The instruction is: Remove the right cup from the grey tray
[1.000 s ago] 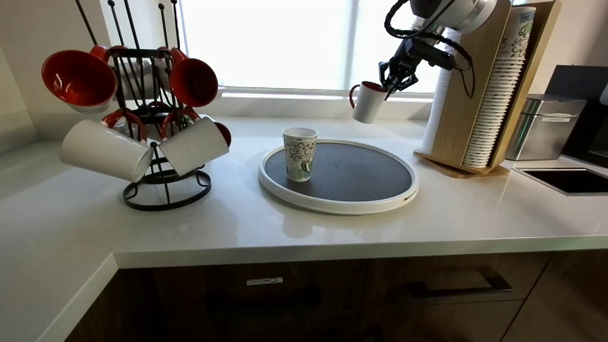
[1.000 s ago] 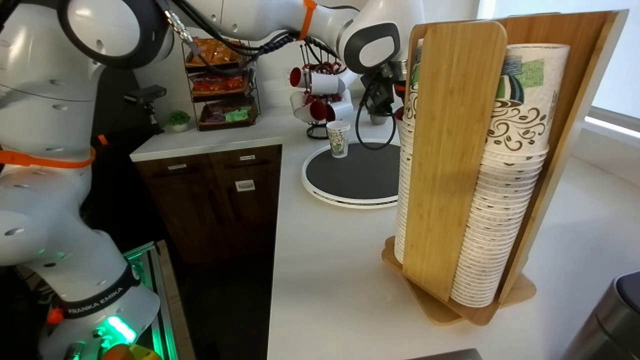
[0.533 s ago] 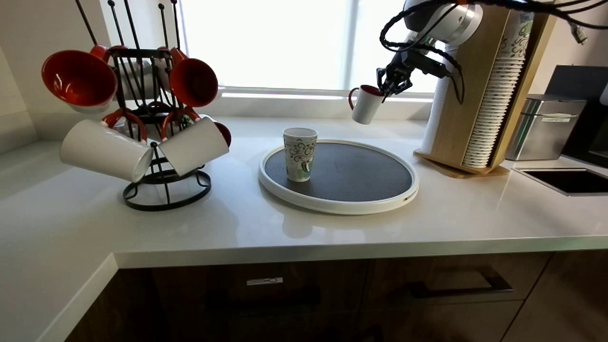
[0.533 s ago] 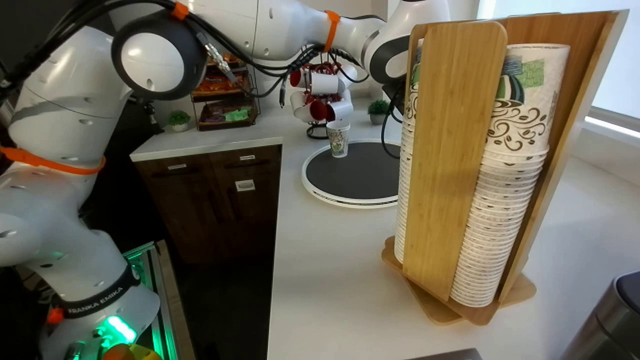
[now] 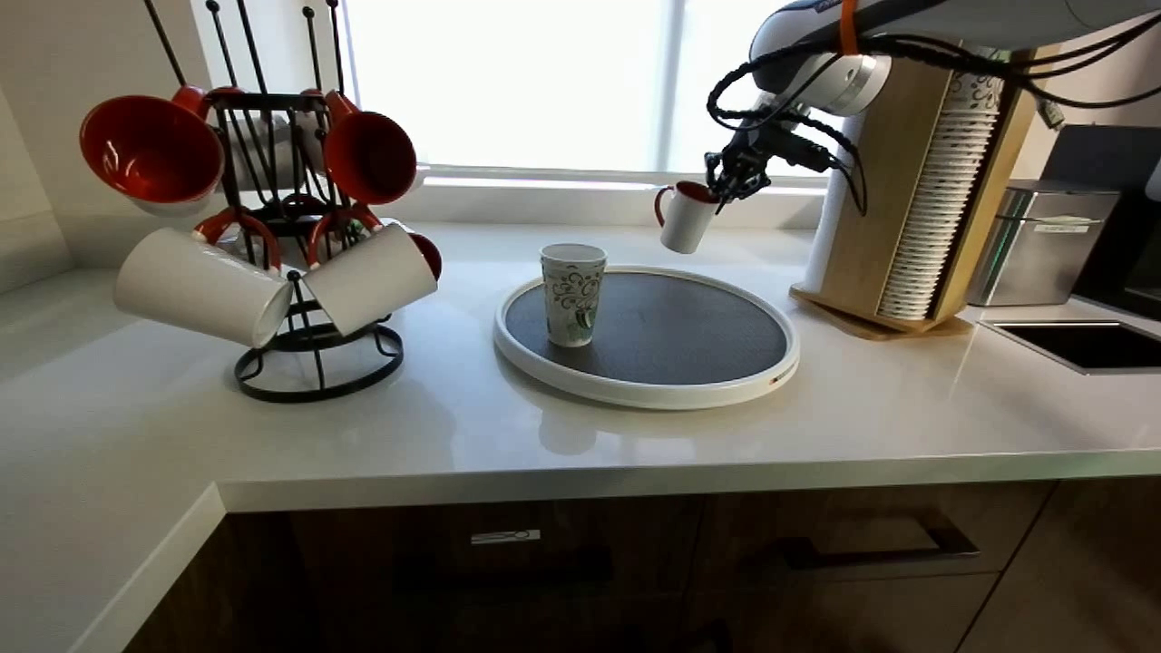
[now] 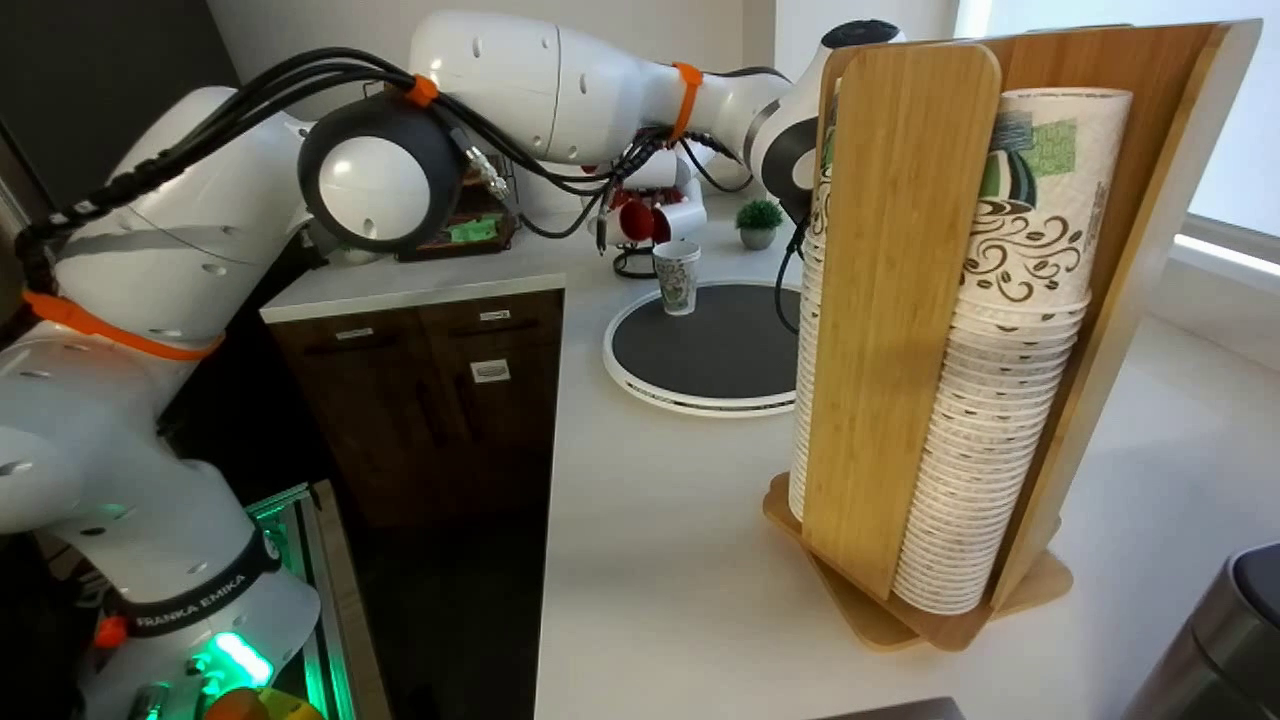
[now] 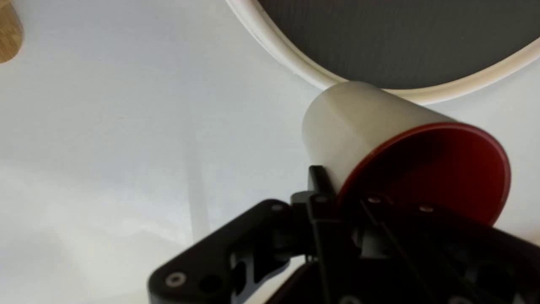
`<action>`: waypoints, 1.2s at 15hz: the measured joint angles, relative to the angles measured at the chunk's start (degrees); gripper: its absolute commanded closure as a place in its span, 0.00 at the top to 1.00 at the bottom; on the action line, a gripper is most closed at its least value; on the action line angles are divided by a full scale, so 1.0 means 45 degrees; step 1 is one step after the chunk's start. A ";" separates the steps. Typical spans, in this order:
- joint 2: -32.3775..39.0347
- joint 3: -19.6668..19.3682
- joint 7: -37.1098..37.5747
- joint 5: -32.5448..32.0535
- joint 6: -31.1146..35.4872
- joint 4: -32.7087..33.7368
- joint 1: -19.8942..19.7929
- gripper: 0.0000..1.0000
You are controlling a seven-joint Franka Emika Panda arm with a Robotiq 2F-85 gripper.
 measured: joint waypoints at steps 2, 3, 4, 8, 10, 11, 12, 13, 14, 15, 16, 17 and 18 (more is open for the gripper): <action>0.0373 -0.0011 0.0095 -0.0026 0.0000 0.0395 -0.0014 0.02; 0.0551 -0.0012 0.0171 -0.0041 0.0000 0.0586 -0.0028 0.02; 0.0725 -0.0014 0.0251 -0.0051 0.0000 0.0767 -0.0047 0.02; 0.1290 -0.0178 0.0822 -0.0059 0.0000 0.1390 -0.0068 0.02; 0.1486 -0.0261 0.1100 -0.0059 0.0000 0.1610 -0.0072 0.02; 0.1582 -0.0301 0.1249 -0.0059 0.0000 0.1724 -0.0074 0.02; 0.1653 -0.0340 0.1384 -0.0059 0.0000 0.1798 -0.0076 0.02; 0.1722 -0.0379 0.1503 -0.0059 0.0000 0.1883 -0.0077 0.02; 0.1792 -0.0415 0.1618 -0.0058 0.0000 0.1975 -0.0078 0.02; 0.1858 -0.0451 0.1724 -0.0058 0.0000 0.2053 -0.0079 0.02; 0.1909 -0.0483 0.1827 -0.0059 0.0000 0.2097 -0.0079 0.02; 0.1939 -0.0518 0.1941 -0.0059 0.0000 0.2108 -0.0079 0.02; 0.1965 -0.0550 0.2032 -0.0059 0.0000 0.2115 -0.0079 0.02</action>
